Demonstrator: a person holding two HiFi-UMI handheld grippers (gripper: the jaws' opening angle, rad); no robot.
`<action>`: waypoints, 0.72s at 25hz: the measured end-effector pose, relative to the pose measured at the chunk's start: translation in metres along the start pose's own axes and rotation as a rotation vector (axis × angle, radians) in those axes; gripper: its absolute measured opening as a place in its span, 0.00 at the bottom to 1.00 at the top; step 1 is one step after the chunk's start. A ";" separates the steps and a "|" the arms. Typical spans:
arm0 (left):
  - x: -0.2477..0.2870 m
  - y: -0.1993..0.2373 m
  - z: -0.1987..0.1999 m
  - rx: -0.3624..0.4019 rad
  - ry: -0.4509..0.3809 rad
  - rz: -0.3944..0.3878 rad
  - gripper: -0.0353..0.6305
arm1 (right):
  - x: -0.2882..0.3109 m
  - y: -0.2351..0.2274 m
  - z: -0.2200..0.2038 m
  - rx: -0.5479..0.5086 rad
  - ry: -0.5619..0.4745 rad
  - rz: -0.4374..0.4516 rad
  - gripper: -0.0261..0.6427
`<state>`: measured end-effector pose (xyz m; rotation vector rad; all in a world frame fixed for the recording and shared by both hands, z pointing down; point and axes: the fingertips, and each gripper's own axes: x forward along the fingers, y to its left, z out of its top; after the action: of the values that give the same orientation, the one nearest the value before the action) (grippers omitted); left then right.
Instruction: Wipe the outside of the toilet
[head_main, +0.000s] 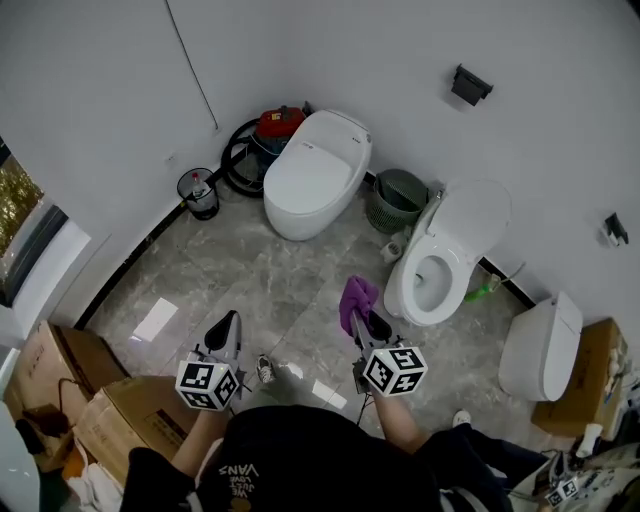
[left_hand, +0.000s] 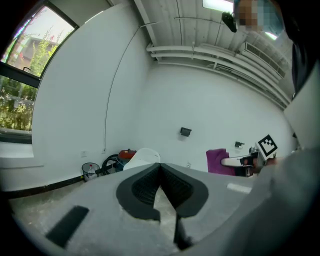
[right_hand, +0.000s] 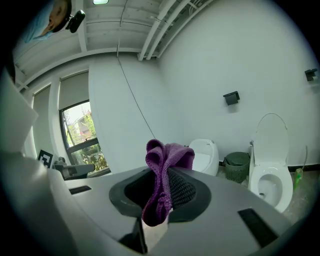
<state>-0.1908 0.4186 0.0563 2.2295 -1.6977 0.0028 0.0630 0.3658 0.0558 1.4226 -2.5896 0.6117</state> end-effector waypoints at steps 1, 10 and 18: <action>0.005 0.009 0.004 0.001 0.001 -0.005 0.06 | 0.009 0.002 0.003 0.007 -0.004 -0.007 0.14; 0.039 0.074 0.027 -0.003 0.012 -0.055 0.06 | 0.079 0.016 0.020 0.012 -0.006 -0.073 0.14; 0.077 0.089 0.031 -0.016 0.032 -0.101 0.06 | 0.115 0.007 0.027 0.018 0.005 -0.103 0.14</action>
<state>-0.2581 0.3176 0.0664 2.2884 -1.5613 0.0001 -0.0037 0.2684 0.0638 1.5460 -2.4945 0.6253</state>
